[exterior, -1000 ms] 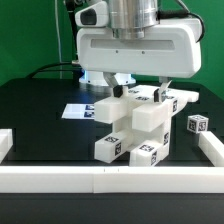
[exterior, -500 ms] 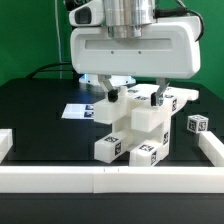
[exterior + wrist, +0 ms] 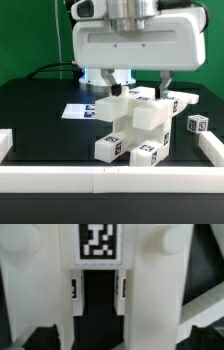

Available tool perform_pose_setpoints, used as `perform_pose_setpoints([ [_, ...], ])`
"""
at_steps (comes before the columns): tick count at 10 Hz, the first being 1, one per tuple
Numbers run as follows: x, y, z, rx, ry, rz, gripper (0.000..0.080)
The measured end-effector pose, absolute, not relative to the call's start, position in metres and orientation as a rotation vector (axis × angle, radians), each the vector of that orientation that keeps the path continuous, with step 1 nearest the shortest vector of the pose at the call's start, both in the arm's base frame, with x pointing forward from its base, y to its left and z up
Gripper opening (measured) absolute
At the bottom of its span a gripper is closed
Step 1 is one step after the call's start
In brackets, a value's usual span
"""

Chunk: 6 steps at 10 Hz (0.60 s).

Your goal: Assemble chair

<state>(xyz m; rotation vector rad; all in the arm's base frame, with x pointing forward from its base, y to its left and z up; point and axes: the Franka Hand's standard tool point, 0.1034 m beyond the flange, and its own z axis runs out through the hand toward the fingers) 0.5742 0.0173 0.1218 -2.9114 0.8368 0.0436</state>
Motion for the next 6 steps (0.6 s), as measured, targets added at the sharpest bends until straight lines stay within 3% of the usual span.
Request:
perform_pose_setpoints([
  [4, 0.565, 0.037, 0.143, -2.875, 0.887, 0.039, 0.0648],
  [6, 0.552, 0.056, 0.14, -2.868, 0.911, 0.043, 0.0648],
])
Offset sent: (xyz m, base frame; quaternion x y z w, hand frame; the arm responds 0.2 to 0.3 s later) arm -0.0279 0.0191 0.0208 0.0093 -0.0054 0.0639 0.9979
